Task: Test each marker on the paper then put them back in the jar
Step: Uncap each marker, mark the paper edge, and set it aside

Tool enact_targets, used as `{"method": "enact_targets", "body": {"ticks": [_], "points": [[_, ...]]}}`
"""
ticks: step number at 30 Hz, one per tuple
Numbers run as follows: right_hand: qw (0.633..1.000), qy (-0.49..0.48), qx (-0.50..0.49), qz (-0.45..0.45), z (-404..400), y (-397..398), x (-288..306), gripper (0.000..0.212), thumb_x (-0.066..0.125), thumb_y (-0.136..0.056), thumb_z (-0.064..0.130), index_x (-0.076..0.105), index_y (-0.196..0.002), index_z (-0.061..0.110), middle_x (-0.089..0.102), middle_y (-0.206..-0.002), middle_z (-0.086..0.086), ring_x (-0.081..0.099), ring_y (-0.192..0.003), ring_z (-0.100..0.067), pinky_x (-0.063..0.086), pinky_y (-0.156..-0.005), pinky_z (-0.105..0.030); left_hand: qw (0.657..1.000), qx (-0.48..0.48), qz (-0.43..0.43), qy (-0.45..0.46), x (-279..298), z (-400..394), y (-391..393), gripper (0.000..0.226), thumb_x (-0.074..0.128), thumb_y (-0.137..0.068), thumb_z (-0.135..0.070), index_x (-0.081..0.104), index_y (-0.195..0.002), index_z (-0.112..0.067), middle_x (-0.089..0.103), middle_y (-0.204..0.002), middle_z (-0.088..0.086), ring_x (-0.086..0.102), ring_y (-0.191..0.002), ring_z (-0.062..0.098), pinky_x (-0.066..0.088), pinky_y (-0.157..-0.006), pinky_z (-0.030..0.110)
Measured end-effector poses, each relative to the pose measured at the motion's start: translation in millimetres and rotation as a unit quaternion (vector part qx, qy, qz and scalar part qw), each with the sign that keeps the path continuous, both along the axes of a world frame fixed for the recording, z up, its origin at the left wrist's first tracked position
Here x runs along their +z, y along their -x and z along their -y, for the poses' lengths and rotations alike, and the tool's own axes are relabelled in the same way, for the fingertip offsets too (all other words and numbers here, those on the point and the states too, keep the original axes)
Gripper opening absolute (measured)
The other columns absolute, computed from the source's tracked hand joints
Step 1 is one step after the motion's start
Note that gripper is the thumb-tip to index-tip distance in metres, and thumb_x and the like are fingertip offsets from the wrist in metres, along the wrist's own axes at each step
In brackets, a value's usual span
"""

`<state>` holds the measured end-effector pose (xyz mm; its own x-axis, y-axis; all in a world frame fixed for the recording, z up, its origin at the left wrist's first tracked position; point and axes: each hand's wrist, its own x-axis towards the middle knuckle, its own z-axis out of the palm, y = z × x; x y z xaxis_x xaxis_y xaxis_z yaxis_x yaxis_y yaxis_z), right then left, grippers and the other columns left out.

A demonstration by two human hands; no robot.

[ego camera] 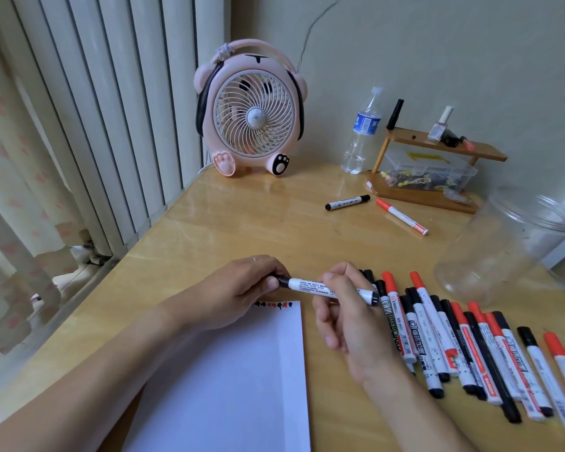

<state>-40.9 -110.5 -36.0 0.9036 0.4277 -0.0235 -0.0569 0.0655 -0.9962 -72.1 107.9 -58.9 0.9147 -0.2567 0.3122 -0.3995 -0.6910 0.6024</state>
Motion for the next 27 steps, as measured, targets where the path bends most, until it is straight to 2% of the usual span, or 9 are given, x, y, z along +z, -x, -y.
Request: {"method": "enact_targets", "body": {"ticks": [3,6,11,16,20,22,24,25,27], "points": [[1.000,-0.008,0.001,0.013,-2.6,-0.2,-2.2,0.023,0.051,-0.100,0.013,0.041,-0.080,0.010,0.050,-0.061,-0.015,0.031,-0.036,-0.018,0.020,-0.040,-0.018,0.999,0.004,0.006,-0.034,-1.5,-1.0,-1.8,0.030,0.036,-0.109,-0.034,0.060,-0.110,-0.017,0.056,-0.096,-0.016,0.051,-0.089,0.001,0.039,-0.079,0.016],[0.998,-0.014,-0.001,0.054,-5.4,0.6,-4.0,0.019,0.050,-0.089,0.020,0.040,-0.080,0.006,0.049,-0.059,-0.018,0.027,-0.036,-0.016,0.020,-0.041,-0.018,1.000,0.006,0.008,-0.027,-0.8,1.6,-0.3,0.028,0.037,-0.108,-0.030,0.060,-0.104,-0.015,0.055,-0.091,-0.015,0.050,-0.086,-0.001,0.037,-0.076,0.014],[0.994,0.010,0.020,0.108,-2.6,2.6,-4.2,0.015,0.042,-0.088,0.020,0.043,-0.082,0.007,0.051,-0.053,-0.015,0.033,-0.034,-0.019,0.024,-0.042,-0.019,1.000,-0.015,-0.013,-0.006,0.5,6.9,2.7,0.024,0.037,-0.107,-0.026,0.058,-0.097,-0.018,0.057,-0.089,-0.015,0.053,-0.083,0.004,0.041,-0.075,0.020],[0.991,0.039,0.047,0.118,0.2,3.7,-2.1,0.011,0.040,-0.090,0.021,0.044,-0.085,0.012,0.052,-0.053,-0.014,0.038,-0.032,-0.020,0.023,-0.040,-0.016,0.999,-0.033,-0.028,0.000,3.6,8.6,6.6,0.021,0.037,-0.107,-0.026,0.054,-0.094,-0.028,0.055,-0.086,-0.024,0.052,-0.082,-0.003,0.037,-0.074,0.012],[0.981,0.074,0.090,0.152,2.4,1.3,-0.2,0.009,0.044,-0.099,0.021,0.052,-0.097,0.018,0.058,-0.062,-0.009,0.046,-0.038,-0.023,0.031,-0.039,-0.023,1.000,-0.013,-0.005,0.008,0.8,5.2,3.3,0.022,0.040,-0.105,-0.023,0.061,-0.101,-0.016,0.058,-0.091,-0.015,0.054,-0.085,0.004,0.044,-0.077,0.023],[0.955,0.145,0.112,0.233,3.2,-0.1,3.5,0.006,0.054,-0.104,0.021,0.059,-0.103,0.024,0.061,-0.072,-0.004,0.052,-0.048,-0.022,0.040,-0.047,-0.027,1.000,0.016,0.011,-0.024,-1.7,0.3,-2.2,0.020,0.043,-0.102,-0.021,0.061,-0.110,-0.022,0.060,-0.101,-0.013,0.053,-0.096,0.010,0.047,-0.083,0.036],[0.897,0.247,0.129,0.342,4.0,-0.6,4.2,0.006,0.064,-0.100,0.027,0.060,-0.102,0.031,0.061,-0.085,0.006,0.058,-0.068,-0.013,0.049,-0.061,-0.030,0.995,0.057,0.017,-0.081,-3.6,-4.1,-6.0,0.026,0.046,-0.099,-0.027,0.058,-0.121,-0.035,0.058,-0.114,-0.021,0.049,-0.111,0.009,0.043,-0.092,0.042],[0.870,0.301,0.133,0.367,4.2,-0.2,3.3,0.012,0.068,-0.096,0.037,0.059,-0.104,0.034,0.059,-0.094,0.010,0.059,-0.081,-0.011,0.052,-0.071,-0.032,0.992,0.078,0.014,-0.095,-4.3,-6.0,-6.2,0.032,0.046,-0.098,-0.032,0.054,-0.129,-0.038,0.055,-0.123,-0.023,0.045,-0.120,0.008,0.039,-0.096,0.041],[0.837,0.398,0.136,0.349,5.2,-0.2,2.5,0.039,0.066,-0.086,0.065,0.056,-0.115,0.041,0.051,-0.110,0.018,0.056,-0.100,-0.005,0.052,-0.085,-0.036,0.988,0.108,0.005,-0.106,-7.3,-8.9,-4.6,0.045,0.047,-0.100,-0.039,0.043,-0.145,-0.037,0.048,-0.139,-0.018,0.036,-0.134,0.009,0.031,-0.103,0.037]]}}
